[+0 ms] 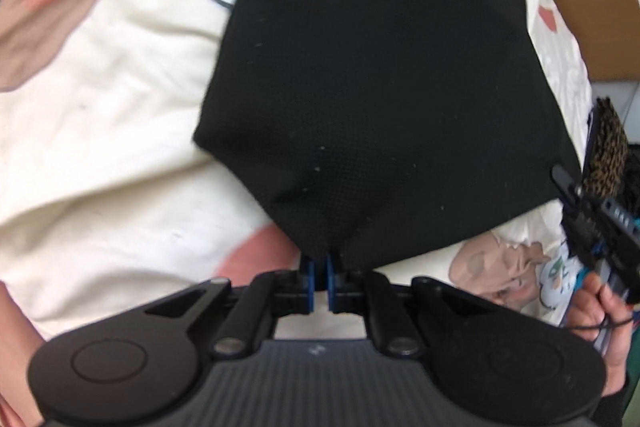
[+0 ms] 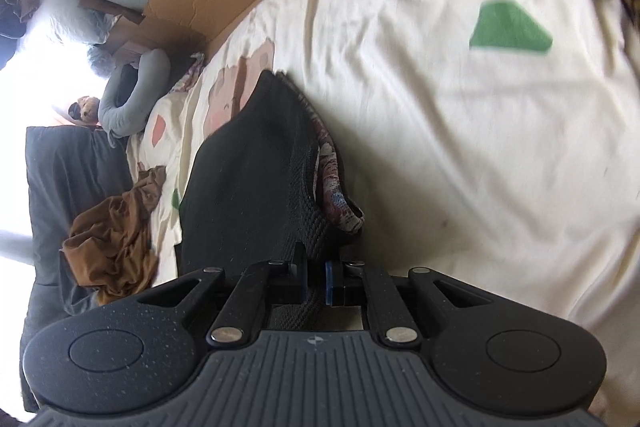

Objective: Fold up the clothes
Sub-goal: 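Lift the folded shorts with both grippers and fold them over again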

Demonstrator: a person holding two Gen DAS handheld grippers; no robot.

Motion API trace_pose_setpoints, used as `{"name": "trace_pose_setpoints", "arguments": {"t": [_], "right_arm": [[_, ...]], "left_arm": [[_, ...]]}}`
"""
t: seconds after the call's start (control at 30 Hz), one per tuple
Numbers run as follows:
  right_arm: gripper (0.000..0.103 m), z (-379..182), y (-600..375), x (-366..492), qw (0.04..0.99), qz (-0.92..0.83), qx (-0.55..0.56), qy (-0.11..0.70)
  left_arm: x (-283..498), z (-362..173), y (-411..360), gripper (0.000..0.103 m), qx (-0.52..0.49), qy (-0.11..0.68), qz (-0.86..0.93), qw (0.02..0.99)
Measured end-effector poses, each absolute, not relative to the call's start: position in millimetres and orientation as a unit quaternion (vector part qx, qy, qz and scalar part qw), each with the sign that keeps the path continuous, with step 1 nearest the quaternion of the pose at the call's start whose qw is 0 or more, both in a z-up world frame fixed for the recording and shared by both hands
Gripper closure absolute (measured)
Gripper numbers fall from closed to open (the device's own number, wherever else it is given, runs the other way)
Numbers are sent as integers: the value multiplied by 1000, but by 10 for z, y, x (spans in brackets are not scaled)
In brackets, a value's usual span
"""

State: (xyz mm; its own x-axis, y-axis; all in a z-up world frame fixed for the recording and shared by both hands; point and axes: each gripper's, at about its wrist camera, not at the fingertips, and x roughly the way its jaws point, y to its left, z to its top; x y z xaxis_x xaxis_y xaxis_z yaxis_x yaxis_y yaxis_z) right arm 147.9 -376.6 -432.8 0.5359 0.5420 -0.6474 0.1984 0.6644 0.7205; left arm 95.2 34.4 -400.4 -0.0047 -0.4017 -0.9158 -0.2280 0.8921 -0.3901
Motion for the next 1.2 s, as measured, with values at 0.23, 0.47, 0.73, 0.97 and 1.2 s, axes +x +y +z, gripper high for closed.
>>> {"name": "trace_pose_setpoints", "arguments": {"t": [0.23, 0.47, 0.73, 0.97, 1.2], "right_arm": [[98, -4238, -3914, 1525, 807, 105, 379, 441], [99, -4118, -4080, 1558, 826, 101, 363, 418], [99, -4036, -4287, 1527, 835, 84, 360, 407], [99, -4059, -4468, 1489, 834, 65, 365, 407], [99, -4141, -4540, 1473, 833, 53, 366, 412]], "left_arm": [[776, -3896, -25, 97, -229, 692, -34, 683], [492, -3814, -380, 97, -272, 672, -4, 688], [303, -3849, -704, 97, -289, 675, -22, 678], [45, -3876, -902, 97, -312, 665, -26, 678], [-42, -3976, -953, 97, -321, 664, -27, 675]]}}
